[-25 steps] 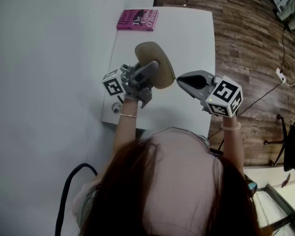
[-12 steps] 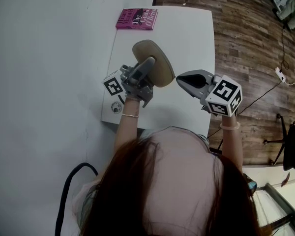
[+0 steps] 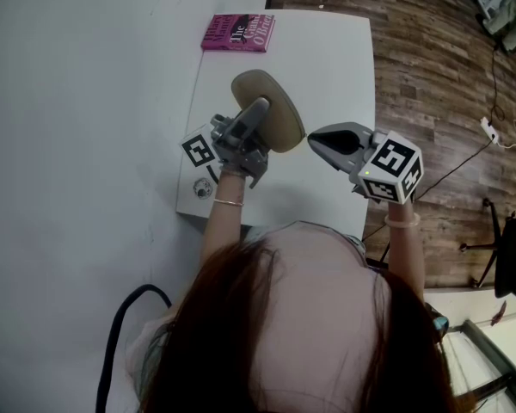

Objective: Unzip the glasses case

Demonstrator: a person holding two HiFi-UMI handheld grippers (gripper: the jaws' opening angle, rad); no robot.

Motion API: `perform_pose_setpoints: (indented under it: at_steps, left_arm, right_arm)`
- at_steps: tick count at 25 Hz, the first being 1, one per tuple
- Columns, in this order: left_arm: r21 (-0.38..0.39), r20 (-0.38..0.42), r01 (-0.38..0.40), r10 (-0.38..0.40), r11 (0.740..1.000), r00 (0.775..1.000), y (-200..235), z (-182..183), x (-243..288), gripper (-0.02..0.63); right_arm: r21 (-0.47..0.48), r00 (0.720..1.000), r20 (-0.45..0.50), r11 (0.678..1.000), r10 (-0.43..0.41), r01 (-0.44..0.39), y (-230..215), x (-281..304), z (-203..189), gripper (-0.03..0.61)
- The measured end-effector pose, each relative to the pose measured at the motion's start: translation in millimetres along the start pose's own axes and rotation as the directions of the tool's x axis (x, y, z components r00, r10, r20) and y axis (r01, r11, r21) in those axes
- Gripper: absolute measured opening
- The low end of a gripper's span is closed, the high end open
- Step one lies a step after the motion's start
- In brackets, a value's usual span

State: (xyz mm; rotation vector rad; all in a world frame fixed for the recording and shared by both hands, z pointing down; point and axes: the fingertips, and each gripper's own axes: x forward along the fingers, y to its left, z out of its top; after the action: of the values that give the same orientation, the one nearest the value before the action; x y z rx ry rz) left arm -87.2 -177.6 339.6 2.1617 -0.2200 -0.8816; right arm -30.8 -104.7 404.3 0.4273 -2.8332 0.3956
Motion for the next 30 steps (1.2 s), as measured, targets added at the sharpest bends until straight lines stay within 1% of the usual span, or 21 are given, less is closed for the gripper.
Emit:
perform_pose_setpoints:
  at_steps: [9,21,30]
  left_arm:
    - [-0.008,0.018,-0.009,0.009,1.0,1.0,3.5,2.0,-2.1,0.301]
    - [-0.041,0.071,-0.013,0.016,0.999,0.997,9.0,7.6,-4.0,0.301]
    - [-0.051,0.087,-0.014,0.019,0.999,0.996,9.3,7.7,-1.8,0.301]
  right_arm:
    - [0.002,1.0,-0.009,1.0,-0.003,0.003,-0.4,2.2,-2.1,0.005]
    - [0.02,1.0,-0.008,1.0,0.004,-0.004,1.5,5.6,-5.9,0.006]
    - [0.028,1.0,-0.007,1.0,0.009,-0.009,2.8,5.2,-8.1,0.006]
